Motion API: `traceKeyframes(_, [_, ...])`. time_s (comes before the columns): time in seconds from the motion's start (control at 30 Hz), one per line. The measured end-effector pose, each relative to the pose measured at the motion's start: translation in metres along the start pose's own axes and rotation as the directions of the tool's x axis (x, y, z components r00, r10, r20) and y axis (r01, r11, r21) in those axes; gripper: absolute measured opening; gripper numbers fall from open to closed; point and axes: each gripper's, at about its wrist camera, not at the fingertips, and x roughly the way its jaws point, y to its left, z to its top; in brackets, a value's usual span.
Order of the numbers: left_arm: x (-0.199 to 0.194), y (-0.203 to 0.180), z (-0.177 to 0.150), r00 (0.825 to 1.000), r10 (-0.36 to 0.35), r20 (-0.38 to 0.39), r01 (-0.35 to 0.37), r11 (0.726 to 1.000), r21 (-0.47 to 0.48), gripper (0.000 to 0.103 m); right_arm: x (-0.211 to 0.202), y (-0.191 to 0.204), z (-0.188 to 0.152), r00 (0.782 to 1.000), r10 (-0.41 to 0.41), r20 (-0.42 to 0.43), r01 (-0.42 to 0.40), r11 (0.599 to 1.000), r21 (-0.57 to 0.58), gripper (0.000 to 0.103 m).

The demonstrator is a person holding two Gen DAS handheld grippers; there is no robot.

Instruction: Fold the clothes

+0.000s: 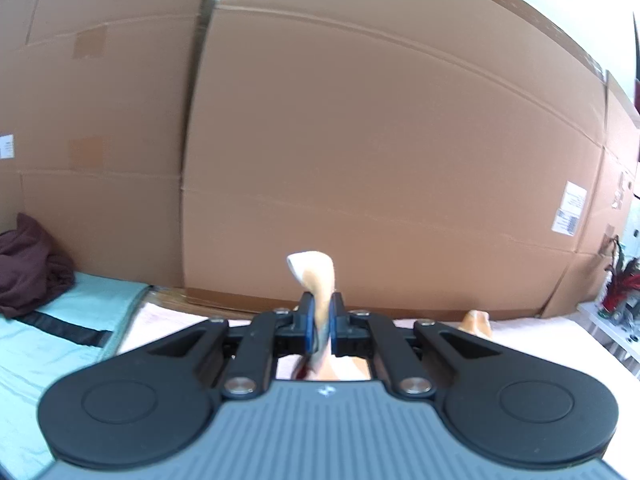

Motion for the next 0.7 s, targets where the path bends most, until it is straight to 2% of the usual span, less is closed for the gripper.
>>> traceKeyframes(0.07, [0.003,-0.003,-0.003,1.000,-0.003,-0.010,0.004,1.000,0.006,0.001,0.001,0.016,-0.004,0.998,-0.056,0.000,0.056,0.998,-0.036,0.040])
traceKeyframes(0.13, [0.005,-0.006,-0.006,1.000,-0.005,-0.021,0.005,1.000,0.012,0.001,0.003,0.023,-0.007,0.995,-0.102,0.011,0.103,0.993,-0.055,0.033])
traceKeyframes(0.17, [0.006,-0.008,-0.008,1.000,-0.005,-0.026,0.006,1.000,0.015,0.001,0.005,0.026,-0.008,0.992,-0.124,0.018,0.125,0.990,-0.061,0.024])
traceKeyframes(0.2, [0.007,-0.008,-0.009,0.999,-0.003,-0.032,0.004,1.000,0.017,0.001,0.005,0.026,-0.008,0.992,-0.123,0.025,0.124,0.991,-0.052,0.023])
traceKeyframes(0.23, [0.008,-0.008,-0.011,0.999,0.001,-0.037,0.000,1.000,0.019,0.001,0.004,0.025,-0.006,0.994,-0.107,0.032,0.108,0.994,-0.033,0.006])
traceKeyframes(0.27, [0.009,-0.008,-0.013,0.999,0.004,-0.043,-0.004,1.000,0.020,0.001,0.002,0.022,-0.005,0.995,-0.092,0.041,0.092,0.996,-0.005,0.003])
traceKeyframes(0.37, [0.014,-0.008,-0.013,0.998,-0.008,-0.066,0.008,1.000,-0.005,0.001,-0.001,0.002,-0.003,0.998,-0.021,0.067,0.014,0.995,0.096,0.004])
traceKeyframes(0.43, [0.018,-0.008,-0.013,0.996,-0.023,-0.081,0.021,0.999,-0.024,0.001,0.007,-0.007,-0.004,0.999,-0.022,0.041,0.017,0.994,0.112,0.004])
traceKeyframes(0.53, [0.014,-0.010,-0.012,0.996,-0.064,-0.068,0.061,0.997,-0.046,0.001,0.002,-0.027,-0.005,0.994,0.047,0.100,-0.065,0.979,0.191,0.012])
traceKeyframes(0.6, [0.010,-0.014,-0.009,0.994,-0.091,-0.052,0.089,0.995,-0.049,0.001,-0.008,-0.045,-0.007,0.978,0.117,0.170,-0.163,0.945,0.285,0.038])
traceKeyframes(0.7, [0.002,-0.029,-0.011,0.991,-0.129,-0.039,0.127,0.991,-0.037,0.001,-0.018,-0.067,-0.010,0.965,0.099,0.243,-0.186,0.909,0.372,0.039])
